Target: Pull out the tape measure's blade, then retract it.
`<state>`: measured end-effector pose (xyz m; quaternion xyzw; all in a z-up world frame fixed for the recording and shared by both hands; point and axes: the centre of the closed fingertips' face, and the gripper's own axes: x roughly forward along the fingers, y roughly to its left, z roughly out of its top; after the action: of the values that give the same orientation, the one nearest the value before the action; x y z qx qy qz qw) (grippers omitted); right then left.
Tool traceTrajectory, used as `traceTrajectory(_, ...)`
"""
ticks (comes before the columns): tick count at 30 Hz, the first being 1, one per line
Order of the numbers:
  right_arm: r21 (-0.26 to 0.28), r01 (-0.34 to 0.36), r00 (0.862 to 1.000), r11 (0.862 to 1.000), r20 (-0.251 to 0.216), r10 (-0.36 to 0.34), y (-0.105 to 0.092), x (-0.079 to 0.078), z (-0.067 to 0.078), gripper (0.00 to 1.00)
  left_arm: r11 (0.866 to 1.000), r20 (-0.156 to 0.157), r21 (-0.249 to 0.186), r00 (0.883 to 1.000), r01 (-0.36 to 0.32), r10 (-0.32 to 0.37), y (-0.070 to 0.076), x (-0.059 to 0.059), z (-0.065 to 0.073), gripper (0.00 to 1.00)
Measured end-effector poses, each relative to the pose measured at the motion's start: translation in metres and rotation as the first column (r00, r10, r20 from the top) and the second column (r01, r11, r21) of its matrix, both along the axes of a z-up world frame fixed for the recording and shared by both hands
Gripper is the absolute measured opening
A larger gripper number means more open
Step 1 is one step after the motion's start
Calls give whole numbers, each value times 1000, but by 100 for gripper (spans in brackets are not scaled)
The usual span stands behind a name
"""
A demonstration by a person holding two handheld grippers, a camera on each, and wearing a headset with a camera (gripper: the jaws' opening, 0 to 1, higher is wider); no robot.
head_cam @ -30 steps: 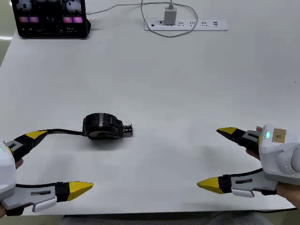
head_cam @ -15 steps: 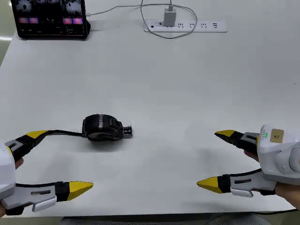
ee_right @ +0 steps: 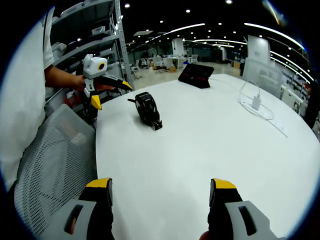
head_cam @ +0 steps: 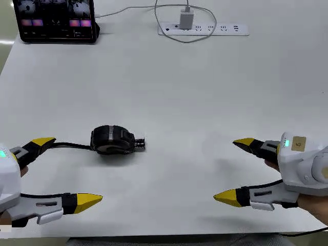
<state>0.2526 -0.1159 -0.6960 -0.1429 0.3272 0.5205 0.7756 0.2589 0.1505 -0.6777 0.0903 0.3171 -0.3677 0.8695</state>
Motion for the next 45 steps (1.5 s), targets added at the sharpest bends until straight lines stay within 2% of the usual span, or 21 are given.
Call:
traceTrajectory(10,-6,-23,1000,1000,10,23,4,10,0,80,999,-6,12,999,41,-40,-5,8,-6,99)
traceTrajectory(25,-27,-78,997,997,24,79,15,23,-2,80,992,8,38,993,118,-118,-16,24,-7,98)
traceTrajectory(45,-46,-153,988,987,25,154,31,34,-7,78,971,-1,99,976,217,-218,-21,37,-18,91)
